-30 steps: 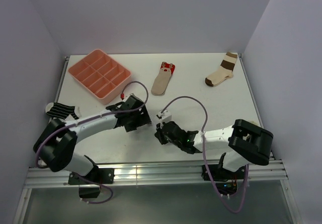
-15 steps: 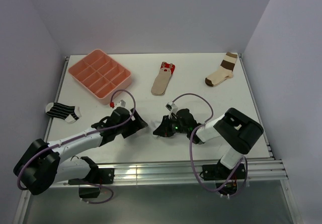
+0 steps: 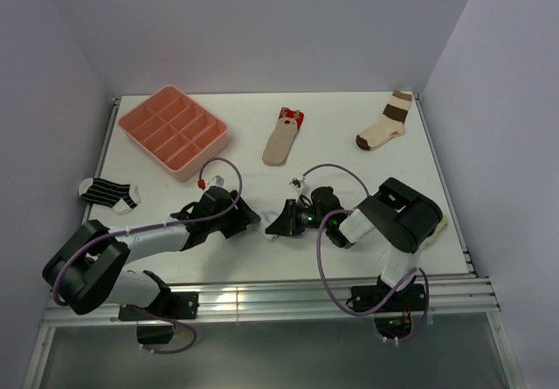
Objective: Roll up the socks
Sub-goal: Roll the sock at the center of the board.
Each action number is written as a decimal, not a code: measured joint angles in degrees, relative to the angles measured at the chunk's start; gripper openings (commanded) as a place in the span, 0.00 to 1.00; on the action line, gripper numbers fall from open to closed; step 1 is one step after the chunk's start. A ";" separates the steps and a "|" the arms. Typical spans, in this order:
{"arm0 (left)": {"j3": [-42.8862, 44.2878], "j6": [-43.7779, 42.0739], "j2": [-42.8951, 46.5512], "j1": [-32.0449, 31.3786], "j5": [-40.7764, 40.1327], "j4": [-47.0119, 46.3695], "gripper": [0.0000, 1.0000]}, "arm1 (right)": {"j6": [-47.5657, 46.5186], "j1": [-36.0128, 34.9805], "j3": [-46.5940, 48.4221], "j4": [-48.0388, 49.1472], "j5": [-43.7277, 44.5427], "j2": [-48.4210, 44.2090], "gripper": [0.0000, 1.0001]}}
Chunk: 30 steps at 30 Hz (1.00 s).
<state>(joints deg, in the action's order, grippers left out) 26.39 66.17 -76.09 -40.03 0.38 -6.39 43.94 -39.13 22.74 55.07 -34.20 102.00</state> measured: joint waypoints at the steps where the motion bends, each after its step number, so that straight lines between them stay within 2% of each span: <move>1: 0.00 0.26 -0.81 0.00 0.09 -0.68 0.60 | -0.02 0.02 0.00 -0.11 0.00 0.00 0.03; 6: 2.01 1.31 -4.76 -0.07 1.07 -1.92 0.49 | -0.98 0.04 0.20 -3.04 0.61 -1.60 0.13; 12: 7.52 1.40 -8.83 -0.81 1.70 2.36 0.43 | -5.22 -0.11 1.29 -15.26 4.83 -8.66 0.48; 16: 12.00 0.57 -11.04 -1.31 1.01 7.87 0.42 | -10.01 -1.99 3.32 -28.00 12.20 -15.89 0.54; 21: 18.01 -1.25 -14.40 -2.27 -0.42 14.36 0.41 | -16.26 -8.37 7.41 -40.79 26.62 -24.09 0.56; 25: 21.92 -2.58 -16.81 -3.13 -1.31 18.40 0.41 | -20.59 -14.86 10.56 -45.99 37.42 -26.43 0.56; 30: 25.49 -3.96 -18.97 -3.58 -1.73 22.14 0.42 | -25.05 -21.66 13.62 -49.92 48.22 -24.94 0.57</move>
<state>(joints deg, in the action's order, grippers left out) 51.88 62.22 -95.07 -43.62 -1.34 15.75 18.90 -60.80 36.36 5.15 14.02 77.06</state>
